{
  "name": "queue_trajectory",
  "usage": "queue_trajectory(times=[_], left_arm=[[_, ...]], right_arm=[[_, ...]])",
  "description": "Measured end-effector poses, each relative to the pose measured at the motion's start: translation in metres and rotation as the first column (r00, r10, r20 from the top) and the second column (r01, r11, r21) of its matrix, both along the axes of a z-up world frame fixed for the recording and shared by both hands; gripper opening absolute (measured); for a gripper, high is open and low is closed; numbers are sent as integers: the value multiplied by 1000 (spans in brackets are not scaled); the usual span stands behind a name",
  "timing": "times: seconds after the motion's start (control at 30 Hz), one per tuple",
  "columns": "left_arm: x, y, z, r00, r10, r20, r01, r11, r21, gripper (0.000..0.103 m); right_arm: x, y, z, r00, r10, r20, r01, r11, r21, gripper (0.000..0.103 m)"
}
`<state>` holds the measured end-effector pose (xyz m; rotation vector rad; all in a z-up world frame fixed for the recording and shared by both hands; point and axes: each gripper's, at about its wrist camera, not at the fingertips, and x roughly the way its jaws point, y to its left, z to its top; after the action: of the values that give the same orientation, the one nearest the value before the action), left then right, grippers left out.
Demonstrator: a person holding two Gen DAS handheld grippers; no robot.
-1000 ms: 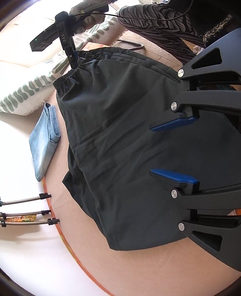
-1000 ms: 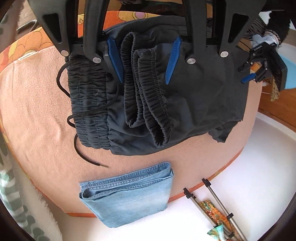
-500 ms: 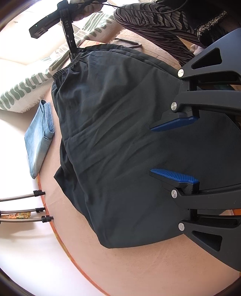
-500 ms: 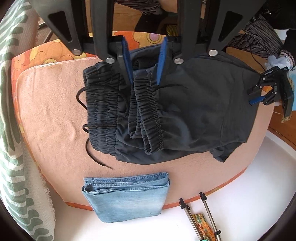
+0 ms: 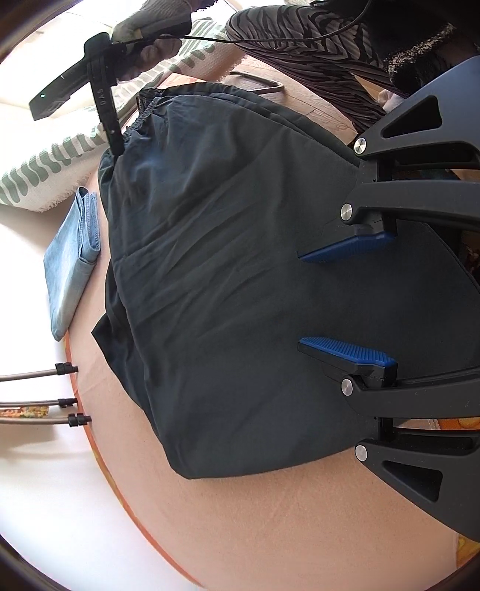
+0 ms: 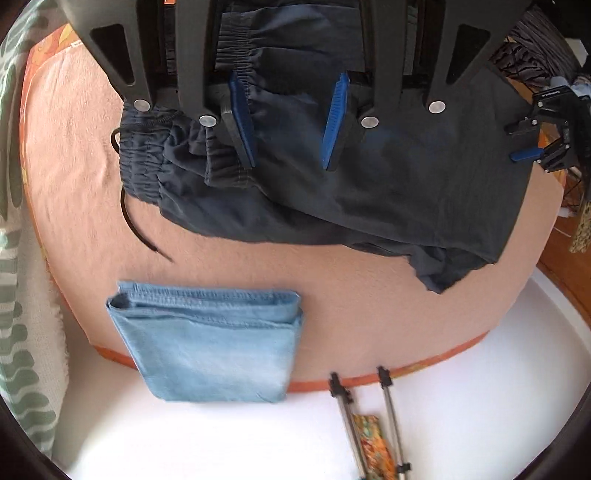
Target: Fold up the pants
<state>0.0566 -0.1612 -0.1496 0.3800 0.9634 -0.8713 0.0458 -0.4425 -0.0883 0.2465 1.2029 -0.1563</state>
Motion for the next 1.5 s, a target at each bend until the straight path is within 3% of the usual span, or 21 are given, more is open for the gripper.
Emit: queue_trajectory(times=[0.07, 0.17, 0.23, 0.3, 0.37, 0.47, 0.7, 0.83, 0.97, 1.0, 1.03, 1.1, 1.13, 1.2, 1.37, 1.5], left_arm=[[7, 3, 13, 1000, 17, 16, -16, 999, -36, 41], [28, -2, 34, 999, 38, 36, -35, 996, -78, 41], [47, -13, 44, 998, 37, 48, -33, 995, -92, 42], [65, -28, 52, 998, 29, 63, -22, 994, -108, 44], [84, -43, 56, 999, 11, 44, -5, 991, -137, 51], [116, -64, 51, 1000, 9, -6, -10, 987, -162, 53], [167, -101, 23, 995, -31, -96, 17, 990, -141, 53], [183, -109, 12, 989, -42, -144, 17, 985, -171, 53], [191, -112, 6, 980, -50, -194, 10, 979, -203, 50], [191, -112, 6, 978, -58, -198, 14, 976, -219, 42], [191, -113, 5, 977, -65, -202, 19, 974, -224, 27], [190, -113, 4, 977, -69, -201, 24, 975, -220, 9], [189, -113, 4, 978, -71, -198, 26, 975, -220, 6], [186, -113, 7, 982, -76, -173, 35, 973, -228, 4], [192, -105, 10, 993, 6, -121, -33, 975, -221, 2], [190, -100, 14, 995, 4, -96, -27, 969, -244, 1]], right_arm=[[-2, -11, -6, 999, -2, -34, 3, 1000, 16, 36], [-7, -22, 7, 1000, 18, 2, -18, 999, 37, 37], [-7, -30, 22, 997, 35, 71, -38, 998, 45, 44], [-3, -36, 34, 992, 52, 118, -49, 999, -24, 66], [4, -43, 40, 984, 89, 155, -81, 995, -59, 70], [21, -58, 32, 980, 154, 123, -151, 988, -34, 80], [39, -82, -2, 951, 291, 102, -300, 950, 82, 80], [48, -86, -22, 934, 349, 79, -357, 927, 118, 80], [50, -92, -41, 926, 373, 55, -377, 909, 178, 66], [49, -93, -45, 926, 374, 51, -376, 906, 191, 56], [49, -94, -48, 927, 373, 50, -375, 903, 209, 53], [46, -94, -50, 927, 370, 58, -373, 905, 206, 44], [44, -94, -49, 928, 368, 64, -373, 904, 208, 41], [40, -93, -45, 929, 361, 81, -370, 906, 205, 28], [26, -83, -26, 924, 366, 113, -378, 918, 120, 8], [19, -85, -22, 941, 311, 135, -325, 941, 95, 7]])
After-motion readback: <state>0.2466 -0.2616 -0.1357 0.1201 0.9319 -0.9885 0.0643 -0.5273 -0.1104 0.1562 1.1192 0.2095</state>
